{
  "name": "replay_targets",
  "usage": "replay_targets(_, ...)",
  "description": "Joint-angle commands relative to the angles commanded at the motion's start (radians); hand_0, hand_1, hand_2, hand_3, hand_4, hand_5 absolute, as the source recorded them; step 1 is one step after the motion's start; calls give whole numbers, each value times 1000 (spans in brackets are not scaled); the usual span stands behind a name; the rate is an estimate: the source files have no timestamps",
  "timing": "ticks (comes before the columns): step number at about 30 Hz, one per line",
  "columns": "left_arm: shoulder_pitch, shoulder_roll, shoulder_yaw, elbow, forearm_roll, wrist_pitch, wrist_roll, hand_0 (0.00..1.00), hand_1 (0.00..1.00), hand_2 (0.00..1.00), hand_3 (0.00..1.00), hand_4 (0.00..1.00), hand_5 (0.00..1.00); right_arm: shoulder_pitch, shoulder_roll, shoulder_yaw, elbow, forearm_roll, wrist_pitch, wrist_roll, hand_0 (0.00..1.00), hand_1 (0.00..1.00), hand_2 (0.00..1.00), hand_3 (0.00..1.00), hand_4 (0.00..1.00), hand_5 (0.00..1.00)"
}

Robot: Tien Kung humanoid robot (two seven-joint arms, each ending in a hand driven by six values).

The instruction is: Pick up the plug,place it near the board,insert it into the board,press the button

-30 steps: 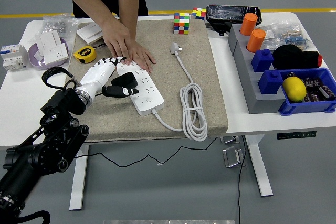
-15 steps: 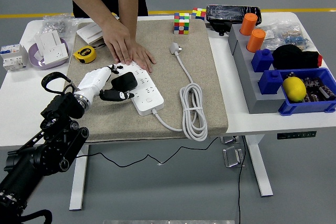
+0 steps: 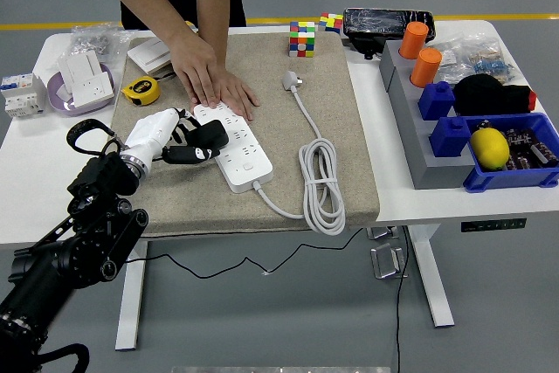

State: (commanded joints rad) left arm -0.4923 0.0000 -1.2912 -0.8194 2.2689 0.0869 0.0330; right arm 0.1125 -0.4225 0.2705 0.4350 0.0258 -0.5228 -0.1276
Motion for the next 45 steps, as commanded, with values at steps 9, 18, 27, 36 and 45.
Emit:
replay_targets(9,2,0,-4,17,0,-13,-8,426,242,240,313,495,375,3,0,3,0,1,-4,0,829,819,800,839,998,998)
replay_targets(18,4,0,-12,13,0,-2,-16,426,240,238,308,495,375,1,0,3,0,0,-4,-1,829,818,800,840,998,998)
replay_targets(27,21,0,-50,5,0,19,-60,418,238,237,309,497,378,-2,0,-1,0,1,-4,-3,829,818,800,840,998,998)
replay_targets(36,68,0,-112,-78,-131,22,-77,412,243,237,304,498,376,-8,3,0,0,0,-4,-4,829,817,800,840,998,998)
replay_targets(45,105,28,-144,-70,-30,29,-78,417,257,242,307,506,386,-13,4,3,0,-1,-5,-4,828,817,799,839,998,998)
